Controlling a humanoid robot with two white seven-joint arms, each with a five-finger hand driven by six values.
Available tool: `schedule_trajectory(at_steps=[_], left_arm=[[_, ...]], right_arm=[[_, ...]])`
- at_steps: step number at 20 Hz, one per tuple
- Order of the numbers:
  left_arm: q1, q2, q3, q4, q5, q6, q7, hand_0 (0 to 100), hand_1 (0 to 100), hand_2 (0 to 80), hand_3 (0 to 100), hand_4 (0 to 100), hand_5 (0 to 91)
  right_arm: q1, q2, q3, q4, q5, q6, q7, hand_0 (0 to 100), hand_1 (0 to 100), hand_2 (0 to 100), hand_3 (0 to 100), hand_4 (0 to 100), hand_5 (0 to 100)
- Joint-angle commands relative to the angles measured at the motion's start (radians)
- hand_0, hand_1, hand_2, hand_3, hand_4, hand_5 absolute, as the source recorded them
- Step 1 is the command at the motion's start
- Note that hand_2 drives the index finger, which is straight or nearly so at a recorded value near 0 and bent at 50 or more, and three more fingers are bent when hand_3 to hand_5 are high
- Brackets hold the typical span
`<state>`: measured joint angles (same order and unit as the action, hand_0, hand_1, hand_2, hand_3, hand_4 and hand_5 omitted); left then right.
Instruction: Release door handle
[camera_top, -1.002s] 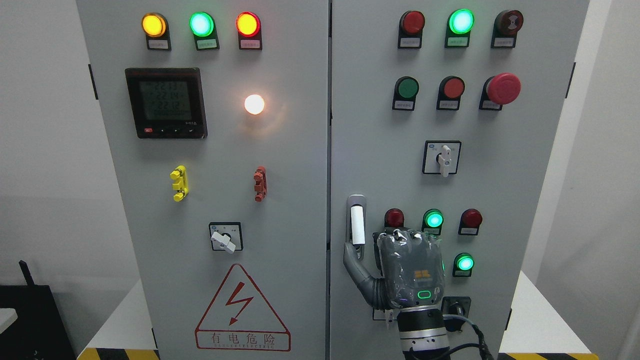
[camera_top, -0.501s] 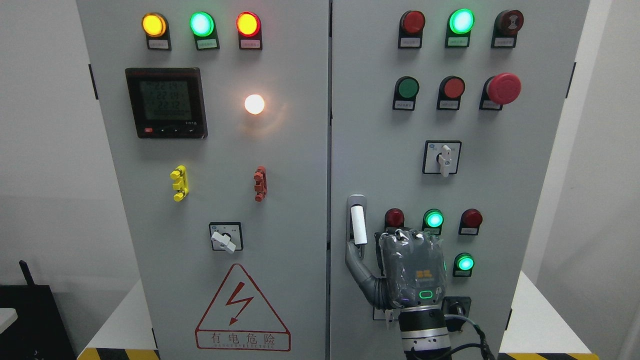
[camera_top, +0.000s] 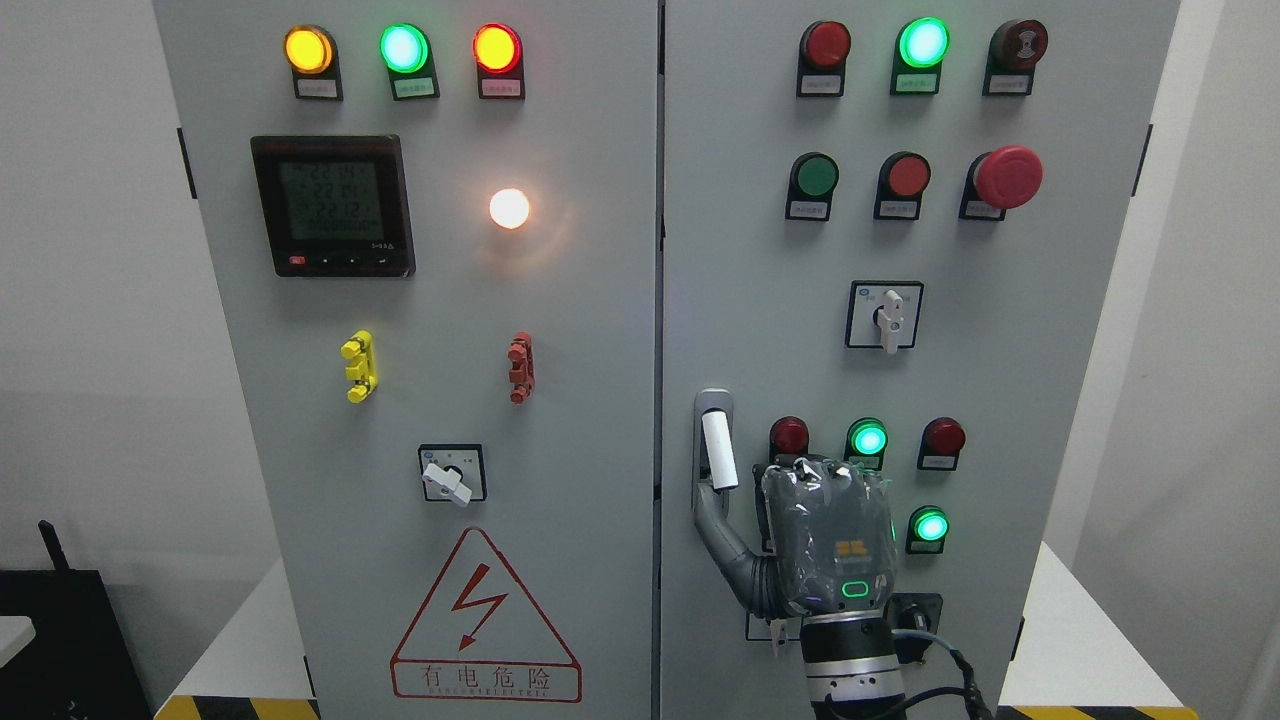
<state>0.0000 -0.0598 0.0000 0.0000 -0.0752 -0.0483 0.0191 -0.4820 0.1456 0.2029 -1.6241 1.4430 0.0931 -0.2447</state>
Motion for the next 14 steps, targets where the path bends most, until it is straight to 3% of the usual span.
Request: schedule_trajectory(at_steps=[1, 14], left_arm=[[-0.003, 0.000, 0.002, 0.009, 0.000, -0.001, 0.001, 12, 39, 0.0, 0, 0, 0.0], [-0.003, 0.000, 0.002, 0.009, 0.000, -0.001, 0.001, 12, 39, 0.0, 0, 0, 0.0]], right_arm=[[0.002, 0.000, -0.010, -0.002, -0.004, -0.001, -0.001, 51, 11, 100, 100, 100, 100], [0.000, 0.000, -0.014, -0.003, -0.006, -0.001, -0.002, 51, 11, 100, 100, 100, 100]])
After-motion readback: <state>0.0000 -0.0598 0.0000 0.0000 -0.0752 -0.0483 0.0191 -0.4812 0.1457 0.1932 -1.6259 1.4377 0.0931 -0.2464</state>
